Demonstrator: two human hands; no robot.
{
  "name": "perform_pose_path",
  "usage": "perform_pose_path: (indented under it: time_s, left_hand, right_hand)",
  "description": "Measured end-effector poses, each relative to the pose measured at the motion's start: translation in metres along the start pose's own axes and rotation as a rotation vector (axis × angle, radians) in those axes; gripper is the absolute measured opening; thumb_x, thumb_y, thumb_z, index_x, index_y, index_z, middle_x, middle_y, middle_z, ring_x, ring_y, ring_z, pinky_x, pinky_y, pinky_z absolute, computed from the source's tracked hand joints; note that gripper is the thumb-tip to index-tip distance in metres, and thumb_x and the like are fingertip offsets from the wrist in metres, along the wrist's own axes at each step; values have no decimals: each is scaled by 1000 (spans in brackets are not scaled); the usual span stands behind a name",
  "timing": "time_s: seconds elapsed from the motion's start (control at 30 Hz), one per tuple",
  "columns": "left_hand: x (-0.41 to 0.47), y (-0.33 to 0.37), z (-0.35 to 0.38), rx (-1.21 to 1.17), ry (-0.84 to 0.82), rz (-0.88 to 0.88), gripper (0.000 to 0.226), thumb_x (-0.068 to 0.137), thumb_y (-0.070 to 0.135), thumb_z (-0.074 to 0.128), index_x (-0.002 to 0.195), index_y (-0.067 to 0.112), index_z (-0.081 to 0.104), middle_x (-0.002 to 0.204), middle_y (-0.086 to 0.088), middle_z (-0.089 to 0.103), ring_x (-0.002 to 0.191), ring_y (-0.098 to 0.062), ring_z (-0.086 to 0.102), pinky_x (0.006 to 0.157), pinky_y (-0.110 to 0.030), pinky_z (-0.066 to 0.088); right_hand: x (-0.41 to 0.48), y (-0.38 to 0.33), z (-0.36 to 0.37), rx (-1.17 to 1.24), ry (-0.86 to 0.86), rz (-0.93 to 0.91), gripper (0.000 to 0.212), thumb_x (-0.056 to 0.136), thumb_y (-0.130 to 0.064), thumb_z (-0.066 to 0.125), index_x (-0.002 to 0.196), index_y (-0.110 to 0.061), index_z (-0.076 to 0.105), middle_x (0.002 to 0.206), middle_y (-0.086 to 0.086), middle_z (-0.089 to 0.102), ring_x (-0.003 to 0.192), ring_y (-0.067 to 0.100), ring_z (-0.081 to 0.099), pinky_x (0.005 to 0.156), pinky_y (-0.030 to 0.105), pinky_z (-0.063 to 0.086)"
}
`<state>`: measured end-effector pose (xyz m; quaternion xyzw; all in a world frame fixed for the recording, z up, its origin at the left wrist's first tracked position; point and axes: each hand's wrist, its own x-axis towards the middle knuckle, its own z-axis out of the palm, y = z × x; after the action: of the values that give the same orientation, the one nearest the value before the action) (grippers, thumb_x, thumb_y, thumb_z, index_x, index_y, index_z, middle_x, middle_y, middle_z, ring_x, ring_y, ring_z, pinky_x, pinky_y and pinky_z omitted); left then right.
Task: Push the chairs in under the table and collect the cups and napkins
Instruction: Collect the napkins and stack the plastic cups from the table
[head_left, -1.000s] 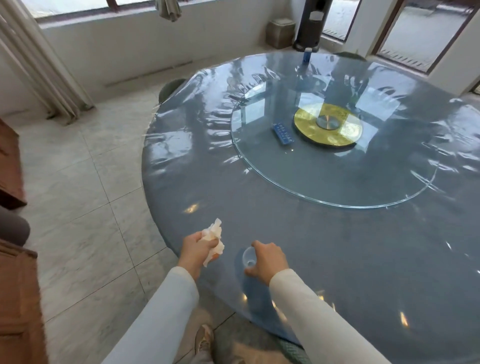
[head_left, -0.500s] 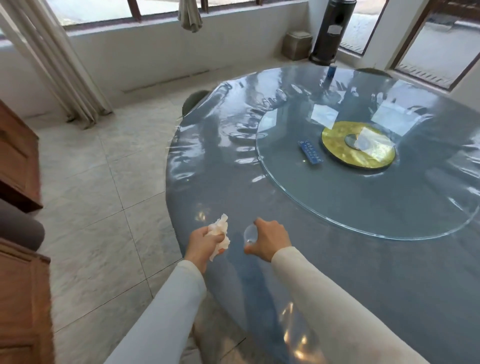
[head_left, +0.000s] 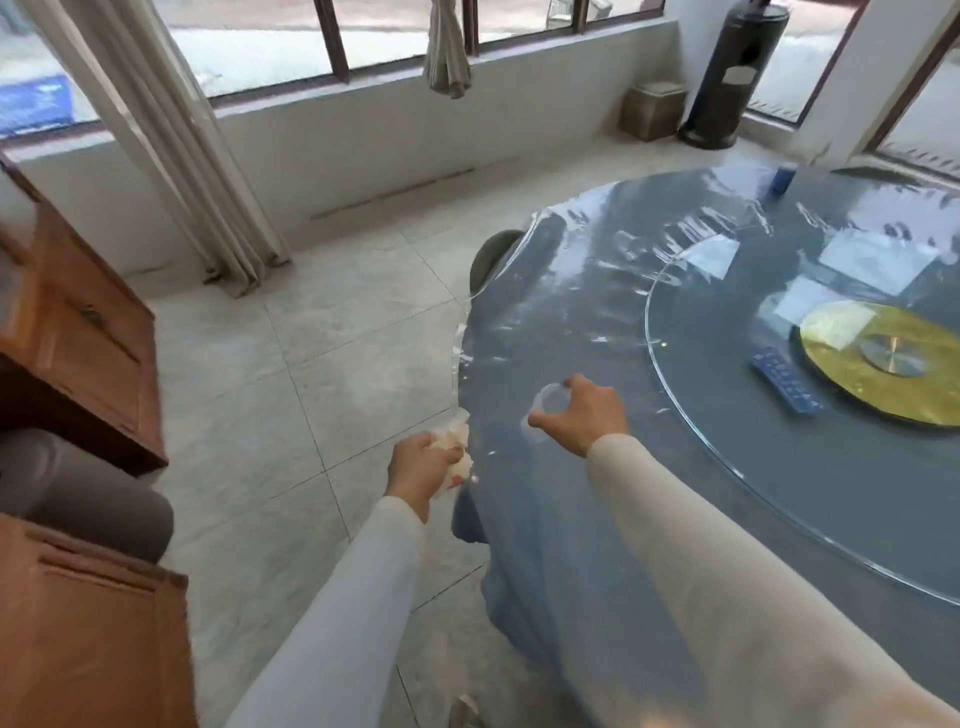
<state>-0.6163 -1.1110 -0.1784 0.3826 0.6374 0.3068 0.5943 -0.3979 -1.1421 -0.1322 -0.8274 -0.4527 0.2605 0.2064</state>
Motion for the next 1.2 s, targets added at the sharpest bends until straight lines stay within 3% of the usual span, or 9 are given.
perform_pose_path:
  time_s: [0.13, 0.33, 0.5, 0.57, 0.7, 0.8, 0.9, 1.0, 1.2]
  left_hand:
    - [50, 38, -21, 5, -12, -3, 38, 87, 1, 73, 123, -5, 63, 124, -22, 65, 106, -35, 67, 59, -29, 60]
    - [138, 83, -12, 35, -93, -9, 29, 88, 0, 72, 116, -1, 67, 114, -18, 68, 91, -27, 68, 60, -30, 61]
    - [225, 137, 25, 60, -168, 6, 14, 88, -4, 71, 101, 1, 68, 97, -16, 68, 76, -23, 66, 78, -43, 60]
    - [258, 159, 44, 115, -199, 10, 11, 88, -4, 70, 97, 2, 69, 94, -15, 68, 74, -22, 66, 75, -41, 61]
    - [320, 199, 85, 206, -274, 16, 20, 90, -2, 70, 109, -3, 69, 98, -16, 69, 81, -26, 68, 63, -32, 61]
    - [353, 217, 115, 260, -356, 17, 23, 89, 0, 70, 112, -1, 69, 105, -18, 70, 91, -31, 68, 71, -39, 61]
    - [374, 227, 144, 320, -440, 16, 15, 89, 1, 71, 102, 8, 70, 96, -13, 71, 84, -27, 69, 80, -47, 61]
    - [395, 233, 173, 361, -558, 3, 14, 88, -3, 66, 89, 9, 73, 84, -11, 71, 72, -24, 66, 69, -38, 55]
    - [441, 254, 241, 466, -782, -17, 14, 89, -4, 64, 91, 7, 73, 77, -6, 70, 69, -21, 65, 66, -34, 52]
  right_hand:
    - [44, -41, 8, -22, 32, 9, 74, 68, -52, 74, 131, -17, 55, 123, 14, 64, 115, 38, 56, 88, 38, 47]
    - [131, -70, 19, -30, 66, 70, 72, 70, -51, 73, 129, -14, 55, 122, 16, 65, 113, 38, 59, 91, 39, 48]
    - [223, -80, 23, -8, 114, 137, 66, 71, -50, 70, 126, -16, 54, 117, 14, 66, 108, 36, 61, 82, 36, 47]
    - [262, -82, 22, 3, 123, 173, 64, 71, -49, 70, 124, -17, 55, 115, 13, 66, 106, 36, 62, 81, 35, 47]
    - [326, -74, 16, 18, 147, 285, 65, 73, -48, 70, 127, -15, 54, 118, 14, 64, 108, 36, 61, 85, 38, 51]
    - [355, -62, 15, 21, 155, 370, 60, 77, -42, 70, 126, -13, 51, 123, 15, 60, 112, 38, 59, 85, 38, 49]
    - [373, -50, 16, 40, 171, 452, 59, 78, -39, 71, 126, -12, 50, 125, 16, 57, 115, 38, 58, 88, 39, 49]
    - [389, -41, 18, 64, 217, 529, 60, 77, -38, 72, 127, -13, 50, 125, 13, 54, 115, 37, 56, 89, 39, 48]
    - [410, -31, 24, 97, 240, 708, 55, 78, -34, 69, 126, -14, 48, 128, 11, 54, 112, 38, 58, 85, 37, 47]
